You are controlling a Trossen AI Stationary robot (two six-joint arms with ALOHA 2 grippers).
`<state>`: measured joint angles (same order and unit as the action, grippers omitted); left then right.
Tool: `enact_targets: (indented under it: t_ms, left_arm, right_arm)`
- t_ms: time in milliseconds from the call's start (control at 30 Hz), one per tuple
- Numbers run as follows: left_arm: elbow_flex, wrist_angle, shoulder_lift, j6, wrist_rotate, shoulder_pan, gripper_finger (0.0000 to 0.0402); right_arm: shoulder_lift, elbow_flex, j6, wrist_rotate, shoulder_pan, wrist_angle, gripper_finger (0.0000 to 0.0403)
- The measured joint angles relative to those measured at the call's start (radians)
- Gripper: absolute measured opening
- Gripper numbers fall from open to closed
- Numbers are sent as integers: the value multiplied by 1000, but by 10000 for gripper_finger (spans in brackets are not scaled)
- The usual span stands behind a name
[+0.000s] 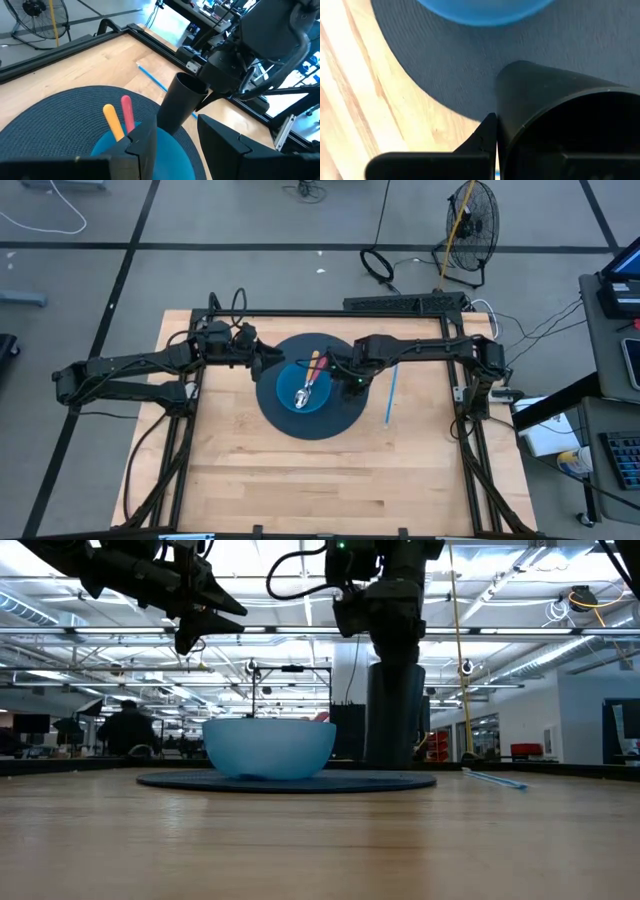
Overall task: Pick & Place Utensil
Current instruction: Put the black cup on the blue mat to the right of the blue bowl
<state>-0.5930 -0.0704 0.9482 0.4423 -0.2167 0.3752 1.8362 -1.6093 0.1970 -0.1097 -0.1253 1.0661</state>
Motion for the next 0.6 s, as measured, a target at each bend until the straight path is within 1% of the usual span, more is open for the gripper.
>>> enact_targets:
  t_ms: [167, 300, 433, 600]
  left_arm:
    - [0, 0, 0, -3, 16, 0, 147]
    - [0, -1, 0, -7, 18, 0, 147]
    - [0, -1, 0, -4, 18, 0, 147]
    - [0, -1, 0, 3, 18, -1, 147]
  right_arm:
    - [1, -54, -9, 6, -9, 126, 4]
    - [-1, -93, -17, 32, -9, 134, 4]
    - [1, -100, -19, 30, -8, 129, 4]
    - [58, -99, -19, 30, -4, 161, 4]
